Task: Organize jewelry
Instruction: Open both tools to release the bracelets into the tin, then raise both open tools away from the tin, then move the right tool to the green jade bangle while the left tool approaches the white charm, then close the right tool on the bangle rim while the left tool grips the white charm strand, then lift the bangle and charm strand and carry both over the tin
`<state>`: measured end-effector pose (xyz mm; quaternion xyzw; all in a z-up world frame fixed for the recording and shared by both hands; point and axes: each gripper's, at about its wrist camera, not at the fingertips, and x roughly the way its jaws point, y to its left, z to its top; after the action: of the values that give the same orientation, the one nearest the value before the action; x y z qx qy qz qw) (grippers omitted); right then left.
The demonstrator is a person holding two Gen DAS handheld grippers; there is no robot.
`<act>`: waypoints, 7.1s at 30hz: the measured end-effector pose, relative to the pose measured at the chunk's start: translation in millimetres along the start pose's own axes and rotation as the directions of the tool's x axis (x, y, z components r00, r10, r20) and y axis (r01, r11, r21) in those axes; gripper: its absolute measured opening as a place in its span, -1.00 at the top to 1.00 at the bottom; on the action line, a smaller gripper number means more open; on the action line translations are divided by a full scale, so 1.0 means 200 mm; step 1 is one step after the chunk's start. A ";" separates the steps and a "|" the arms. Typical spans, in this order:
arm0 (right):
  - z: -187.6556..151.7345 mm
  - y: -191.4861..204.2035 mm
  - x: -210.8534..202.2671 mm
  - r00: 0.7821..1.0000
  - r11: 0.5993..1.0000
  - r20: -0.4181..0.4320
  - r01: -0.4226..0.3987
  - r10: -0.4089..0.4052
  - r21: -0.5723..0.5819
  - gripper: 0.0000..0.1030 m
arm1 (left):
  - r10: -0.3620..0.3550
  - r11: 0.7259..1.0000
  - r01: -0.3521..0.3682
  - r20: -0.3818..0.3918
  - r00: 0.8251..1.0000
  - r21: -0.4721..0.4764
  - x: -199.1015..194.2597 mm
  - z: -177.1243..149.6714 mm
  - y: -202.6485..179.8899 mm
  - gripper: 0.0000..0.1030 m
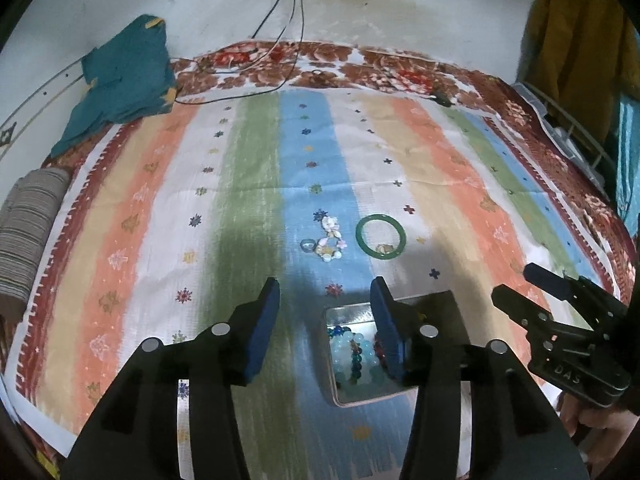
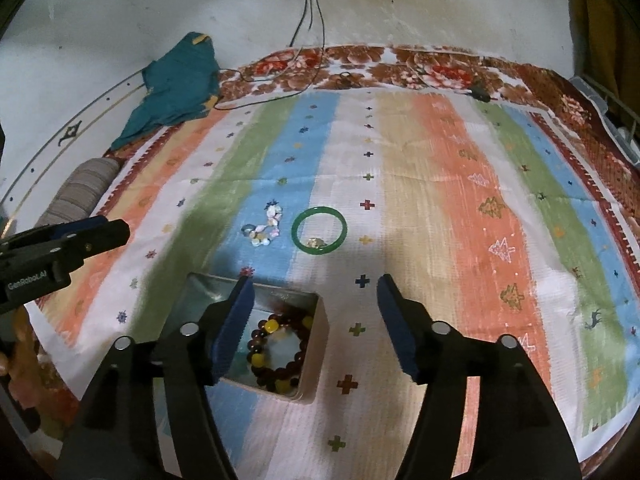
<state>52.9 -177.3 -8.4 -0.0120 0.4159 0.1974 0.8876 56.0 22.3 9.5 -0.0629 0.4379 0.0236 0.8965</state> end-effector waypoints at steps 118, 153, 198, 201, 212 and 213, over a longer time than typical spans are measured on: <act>0.25 -0.14 0.99 0.960 0.993 -0.256 0.101 -0.115 -0.068 0.21 | 0.052 0.975 0.016 -0.295 0.954 0.222 1.12 0.23 -0.03 0.48; 0.28 -0.15 0.69 0.988 0.996 -0.129 0.086 -0.087 -0.009 0.84 | 0.034 0.979 -0.007 -0.135 0.990 0.201 0.77 0.34 -0.05 0.81; 0.22 -0.01 0.20 0.993 0.993 0.067 0.097 -0.092 -0.071 0.84 | -0.088 0.983 0.080 0.040 0.995 0.165 0.17 0.24 -0.17 0.81; 0.21 -0.01 0.18 0.994 0.994 0.071 0.087 -0.082 -0.071 0.84 | -0.100 0.983 0.090 0.055 0.993 0.161 0.12 0.23 -0.17 0.81; 0.15 0.03 0.07 0.994 0.996 0.095 0.062 -0.055 -0.071 0.84 | -0.152 0.975 0.137 0.073 0.986 0.174 -0.01 0.16 -0.21 0.81; 0.14 0.04 0.06 0.994 0.996 0.093 0.060 -0.053 -0.072 0.84 | -0.155 0.975 0.140 0.072 0.985 0.175 -0.02 0.15 -0.21 0.81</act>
<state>78.3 -160.9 2.2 -0.0480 0.3669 0.1882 0.9098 81.6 -14.6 35.0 -0.0180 0.3938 -0.0775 0.9157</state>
